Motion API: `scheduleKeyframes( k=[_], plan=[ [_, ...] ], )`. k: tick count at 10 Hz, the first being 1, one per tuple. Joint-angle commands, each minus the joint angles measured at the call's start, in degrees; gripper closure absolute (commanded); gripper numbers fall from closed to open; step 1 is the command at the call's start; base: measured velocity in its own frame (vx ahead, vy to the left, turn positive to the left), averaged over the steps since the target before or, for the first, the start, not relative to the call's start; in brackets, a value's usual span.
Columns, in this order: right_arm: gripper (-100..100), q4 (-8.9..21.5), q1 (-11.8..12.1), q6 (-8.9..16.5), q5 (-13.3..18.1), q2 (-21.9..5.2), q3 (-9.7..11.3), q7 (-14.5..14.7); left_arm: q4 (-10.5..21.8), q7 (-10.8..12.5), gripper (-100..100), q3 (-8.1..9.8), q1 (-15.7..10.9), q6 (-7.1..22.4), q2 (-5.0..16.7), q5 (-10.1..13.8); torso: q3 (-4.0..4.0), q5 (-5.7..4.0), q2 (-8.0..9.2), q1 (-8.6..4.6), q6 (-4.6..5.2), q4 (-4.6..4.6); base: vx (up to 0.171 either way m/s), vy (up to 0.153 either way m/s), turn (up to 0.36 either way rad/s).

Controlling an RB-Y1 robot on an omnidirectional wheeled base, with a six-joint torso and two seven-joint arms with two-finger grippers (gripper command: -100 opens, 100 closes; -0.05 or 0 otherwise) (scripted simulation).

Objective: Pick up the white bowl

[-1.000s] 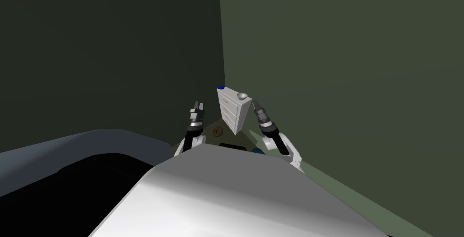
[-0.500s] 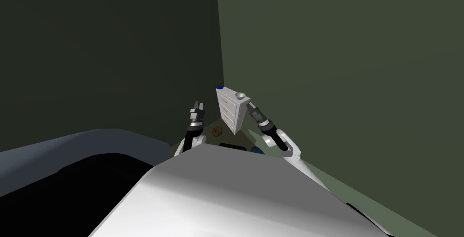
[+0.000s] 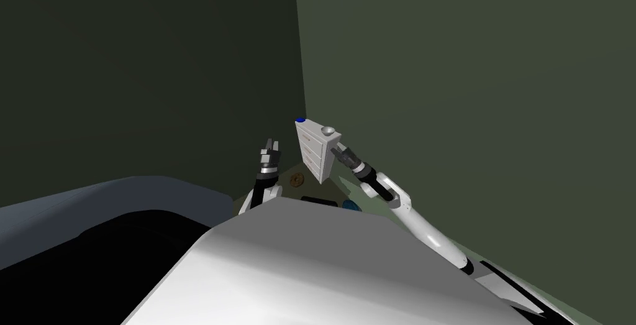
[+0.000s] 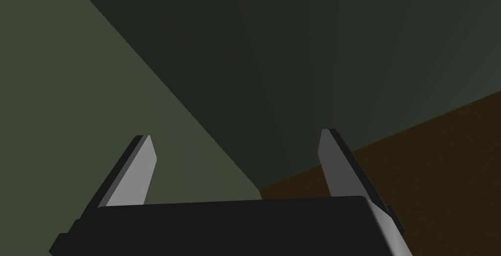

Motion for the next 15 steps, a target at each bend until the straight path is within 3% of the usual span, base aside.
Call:
scheduleKeyframes(
  k=[1,2,3,4,5,7,8,9,10,12,13,14,15],
  plan=[
    [-100,1.97,-2.86,-0.89,0.93,-2.86,2.2,2.26,0.0,0.0,0,0.0,0.0,0.0,0.0,0.0,0.0,0.0,0.0,0.0,0.0,0.0,-0.009,-0.016,-0.008],
    [-100,1.97,-3.22,-0.89,0.93,-4.49,2.2,2.26,0.0,0.0,0,0.0,0.0,0.0,0.0,0.0,-0.01,0.0,-0.01,-0.01,-0.01,0.0,-0.009,-0.014,0.002],
    [-100,3.88,-5.53,-1.76,1.89,-6.3,4.45,4.48,0.0,0.0,0,0.0,0.0,0.0,0.0,0.0,0.0,0.0,0.0,0.0,0.0,0.0,-0.01,-0.015,0.001],
    [-100,3.88,-6.29,-1.76,1.89,-8.01,4.45,4.48,0.0,0.0,0,0.0,0.0,0.0,0.0,0.0,-0.01,0.0,0.0,0.0,-0.01,0.0,-0.009,-0.011,0.006],
    [-100,5.82,-8.67,-2.71,2.87,-9.75,6.74,6.65,0.0,0.0,0,0.0,0.0,0.0,0.0,0.0,0.0,0.0,-0.01,0.01,0.0,0.0,-0.006,-0.005,0.012],
    [-100,5.82,-9.36,-2.71,2.87,-12.28,6.74,6.65,0.0,0.0,0,0.0,0.0,0.0,0.0,0.0,-0.01,0.01,-0.02,0.05,0.0,-0.01,0.0,0.0,0.0],
    [-100,7.78,-12.2,-3.75,3.85,-14.5,9.07,8.76,0.0,0.0,0,0.0,0.0,0.0,0.0,0.0,-0.01,0.01,-0.02,0.06,0.0,-0.01,0.004,0.006,0.017],
    [-100,7.78,-12.41,-3.75,3.85,-16.0,9.07,8.76,0.0,0.0,0,0.0,0.0,0.0,0.0,0.0,-0.03,0.02,-0.04,0.08,-0.01,-0.01,0.005,0.007,0.016],
    [-100,9.74,-14.65,-4.87,4.84,-17.72,11.43,10.8,0.0,0.0,0,0.0,0.0,0.0,0.0,0.0,-0.03,0.02,-0.05,0.09,0.0,-0.01,0.009,0.017,0.026],
    [-100,9.74,-15.43,-4.87,4.84,-20.05,11.43,10.8,0.0,0.0,0,0.0,0.0,0.0,0.0,0.0,-0.04,0.03,-0.07,0.13,0.0,-0.02,0.007,0.013,0.006],
    [-100,11.71,-18.07,-6.07,5.84,-22.17,13.81,12.76,0.0,0.0,0,0.0,0.0,0.0,0.0,0.0,-0.03,0.02,-0.05,0.1,0.01,-0.01,0.014,0.019,0.035],
    [-100,11.71,-18.42,-6.07,5.84,-23.92,13.81,12.76,0.0,0.0,0,0.0,0.0,0.0,0.0,0.0,-0.05,0.03,-0.08,0.14,-0.01,-0.02,0.015,0.021,0.026],
    [-100,13.66,-20.65,-7.35,6.83,-25.88,16.15,14.62,0.0,0.0,0,0.0,0.0,0.0,0.0,0.0,-0.05,0.03,-0.08,0.14,0.01,-0.02,0.018,0.035,0.047]
  ],
)
